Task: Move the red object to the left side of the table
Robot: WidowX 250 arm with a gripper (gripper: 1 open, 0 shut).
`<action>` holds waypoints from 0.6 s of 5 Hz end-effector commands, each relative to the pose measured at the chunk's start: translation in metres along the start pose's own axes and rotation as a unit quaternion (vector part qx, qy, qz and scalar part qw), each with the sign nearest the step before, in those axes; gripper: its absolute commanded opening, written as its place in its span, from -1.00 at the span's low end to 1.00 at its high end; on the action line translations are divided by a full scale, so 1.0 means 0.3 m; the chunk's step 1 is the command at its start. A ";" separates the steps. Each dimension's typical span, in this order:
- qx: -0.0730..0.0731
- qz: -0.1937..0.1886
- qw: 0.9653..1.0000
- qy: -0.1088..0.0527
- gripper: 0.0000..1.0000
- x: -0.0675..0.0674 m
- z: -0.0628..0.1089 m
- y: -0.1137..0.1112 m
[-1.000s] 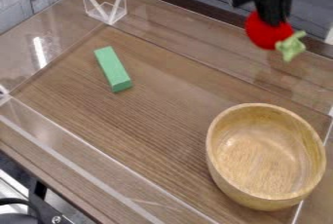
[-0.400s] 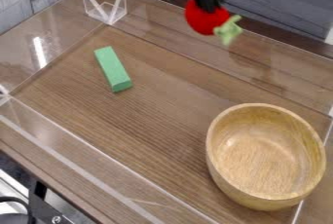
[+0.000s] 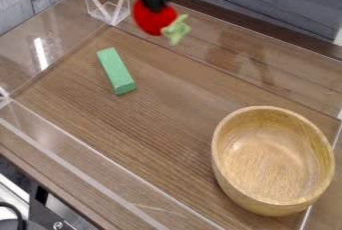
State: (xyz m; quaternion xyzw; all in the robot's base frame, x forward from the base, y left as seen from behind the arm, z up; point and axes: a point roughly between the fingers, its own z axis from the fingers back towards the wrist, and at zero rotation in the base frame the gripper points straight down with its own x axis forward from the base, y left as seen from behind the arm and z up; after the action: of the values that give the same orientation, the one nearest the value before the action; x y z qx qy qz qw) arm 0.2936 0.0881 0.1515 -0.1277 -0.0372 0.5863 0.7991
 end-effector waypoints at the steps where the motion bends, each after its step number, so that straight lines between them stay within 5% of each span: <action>1: -0.020 0.004 0.999 -0.033 -1.00 0.081 0.056 0.075; 3: -0.004 0.037 0.998 -0.055 -1.00 0.196 0.002 0.194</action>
State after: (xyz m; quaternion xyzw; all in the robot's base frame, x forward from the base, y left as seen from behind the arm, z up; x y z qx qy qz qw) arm 0.2571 0.1566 0.1233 -0.1005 -0.0609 0.6240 0.7725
